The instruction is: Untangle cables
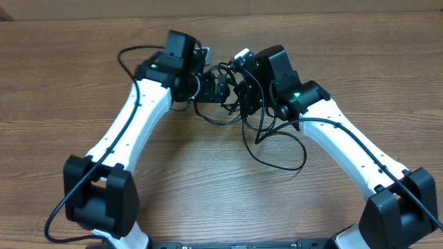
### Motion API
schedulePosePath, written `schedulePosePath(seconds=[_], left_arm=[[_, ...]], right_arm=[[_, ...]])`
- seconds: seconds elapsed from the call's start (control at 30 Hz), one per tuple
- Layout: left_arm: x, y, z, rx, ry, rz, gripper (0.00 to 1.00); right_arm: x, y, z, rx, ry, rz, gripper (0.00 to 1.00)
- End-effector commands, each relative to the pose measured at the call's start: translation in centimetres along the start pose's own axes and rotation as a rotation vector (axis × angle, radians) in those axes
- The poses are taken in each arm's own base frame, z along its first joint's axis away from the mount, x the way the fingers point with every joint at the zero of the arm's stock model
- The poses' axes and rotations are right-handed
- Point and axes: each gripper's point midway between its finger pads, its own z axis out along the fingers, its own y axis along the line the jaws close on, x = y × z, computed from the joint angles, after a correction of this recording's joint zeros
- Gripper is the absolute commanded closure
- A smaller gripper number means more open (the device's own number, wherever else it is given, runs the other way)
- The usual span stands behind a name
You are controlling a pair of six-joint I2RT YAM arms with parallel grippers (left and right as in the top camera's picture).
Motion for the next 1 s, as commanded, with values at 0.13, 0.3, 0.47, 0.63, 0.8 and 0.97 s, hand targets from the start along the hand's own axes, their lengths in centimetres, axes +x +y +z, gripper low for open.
schedulePosePath(seconds=[0.13,0.3,0.47,0.63,0.8,0.97], left_arm=[[-0.1,0.2,1.3,-0.082,-0.018,-0.019,0.04],[0.7,6.1,-0.2,-0.420,-0.030,-0.091,0.95],[0.6,7.8,-0.7,-0.455,-0.032,-0.126,0.96],[0.8,8.0,-0.8,-0.462,-0.022,-0.114,0.96],[1.5,9.3,-1.4,-0.523,0.004,-0.113,0.96],[3.0,12.9,-3.5,-0.654,0.061,-0.159,0.96]], right_arm=[[-1.3,0.7,-1.6,-0.027,-0.045,-0.004,0.96],[-1.3,1.4,-2.4,-0.059,-0.047,-0.004,0.96],[-3.1,2.9,-5.7,-0.116,-0.129,-0.025,0.96],[-4.2,3.6,-9.1,-0.114,-0.198,-0.040,0.96],[-5.0,4.2,-12.6,-0.111,-0.264,-0.024,0.96],[-5.4,2.0,-15.9,-0.016,-0.324,0.030,0.96]])
